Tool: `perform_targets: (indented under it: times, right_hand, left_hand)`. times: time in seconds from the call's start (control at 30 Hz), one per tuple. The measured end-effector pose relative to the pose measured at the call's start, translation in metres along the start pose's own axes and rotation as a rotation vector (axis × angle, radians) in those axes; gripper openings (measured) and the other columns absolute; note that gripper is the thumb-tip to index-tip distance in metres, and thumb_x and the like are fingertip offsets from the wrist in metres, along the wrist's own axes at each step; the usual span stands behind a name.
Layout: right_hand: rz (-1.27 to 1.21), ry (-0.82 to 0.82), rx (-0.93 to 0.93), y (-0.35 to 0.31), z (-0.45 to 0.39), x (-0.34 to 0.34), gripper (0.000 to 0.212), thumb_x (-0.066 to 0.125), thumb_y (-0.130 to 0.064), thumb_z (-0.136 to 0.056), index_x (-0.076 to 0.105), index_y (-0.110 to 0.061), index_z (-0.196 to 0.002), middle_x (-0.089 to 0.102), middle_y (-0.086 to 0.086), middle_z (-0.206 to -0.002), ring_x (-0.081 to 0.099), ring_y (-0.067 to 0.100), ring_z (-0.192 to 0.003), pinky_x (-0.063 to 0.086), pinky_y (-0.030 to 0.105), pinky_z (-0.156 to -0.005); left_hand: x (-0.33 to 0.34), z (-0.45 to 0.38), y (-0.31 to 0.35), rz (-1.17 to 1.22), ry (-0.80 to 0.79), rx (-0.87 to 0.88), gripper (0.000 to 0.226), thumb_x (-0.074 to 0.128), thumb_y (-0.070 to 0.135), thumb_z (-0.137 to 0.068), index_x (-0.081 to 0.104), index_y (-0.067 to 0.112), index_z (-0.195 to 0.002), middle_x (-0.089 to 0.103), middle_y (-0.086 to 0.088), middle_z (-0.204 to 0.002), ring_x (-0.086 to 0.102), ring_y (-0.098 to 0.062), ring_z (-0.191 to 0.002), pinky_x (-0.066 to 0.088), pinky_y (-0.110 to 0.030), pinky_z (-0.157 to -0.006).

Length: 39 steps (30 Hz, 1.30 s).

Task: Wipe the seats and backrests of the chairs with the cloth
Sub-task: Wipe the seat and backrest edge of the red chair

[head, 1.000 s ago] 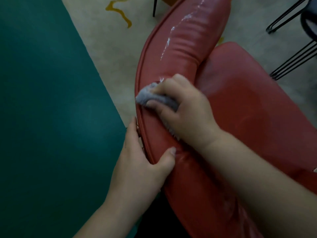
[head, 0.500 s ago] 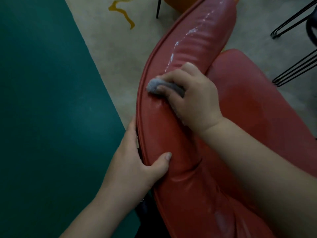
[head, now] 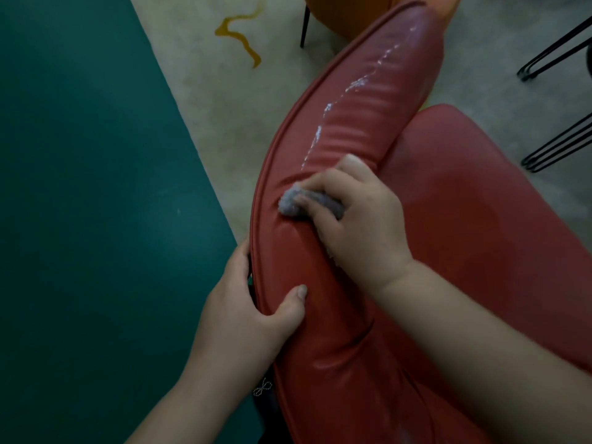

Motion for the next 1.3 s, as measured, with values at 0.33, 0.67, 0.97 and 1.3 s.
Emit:
perform_targets:
  times: [0.33,0.67,0.97,1.3]
  right_hand:
    - [-0.068,0.033,0.015,0.004,-0.007,-0.002,0.017,0.073,-0.026,-0.081,0.068,-0.010,-0.085,0.058,0.007,-0.083,0.059,0.021,-0.075,0.049,0.037,-0.066]
    - [-0.154,0.127,0.040,0.001,0.032,-0.001,0.013,0.074,-0.024,-0.081,0.065,-0.017,-0.088,0.054,-0.002,-0.080,0.057,0.012,-0.072,0.050,0.032,-0.062]
    - [0.052,0.232,0.266,0.027,-0.096,0.007,0.022,0.072,-0.031,-0.080,0.066,-0.011,-0.087,0.061,0.006,-0.090,0.060,0.021,-0.085,0.048,0.038,-0.076]
    - [0.081,0.356,0.415,0.016,-0.083,0.015,0.019,0.072,-0.033,-0.080,0.067,-0.015,-0.085,0.060,0.003,-0.085,0.060,0.017,-0.080,0.049,0.040,-0.072]
  left_hand:
    - [-0.002,-0.015,0.011,-0.058,0.035,-0.015,0.065,0.061,0.061,-0.061,0.050,0.048,-0.124,0.057,0.046,-0.100,0.054,0.024,-0.093,0.035,0.004,-0.072]
    - [-0.009,-0.060,0.023,-0.070,0.033,0.072,0.066,0.063,0.055,-0.063,0.050,0.050,-0.127,0.054,0.050,-0.105,0.053,0.025,-0.095,0.034,0.005,-0.073]
    - [-0.013,-0.092,0.021,-0.076,-0.112,0.049,0.046,0.057,0.059,-0.070,0.051,0.053,-0.115,0.055,0.051,-0.097,0.054,0.024,-0.088,0.036,0.004,-0.067]
    - [-0.027,-0.176,0.042,-0.155,-0.423,0.245,0.071,0.055,0.067,-0.066,0.044,0.051,-0.135,0.057,0.041,-0.111,0.063,0.000,-0.066,0.047,-0.011,-0.059]
Point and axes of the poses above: each hand's wrist, its own z-axis away from the middle knuckle, its own x-axis out of the palm, y = z × x, the point moved 2 cm from there along -z, towards the middle knuckle
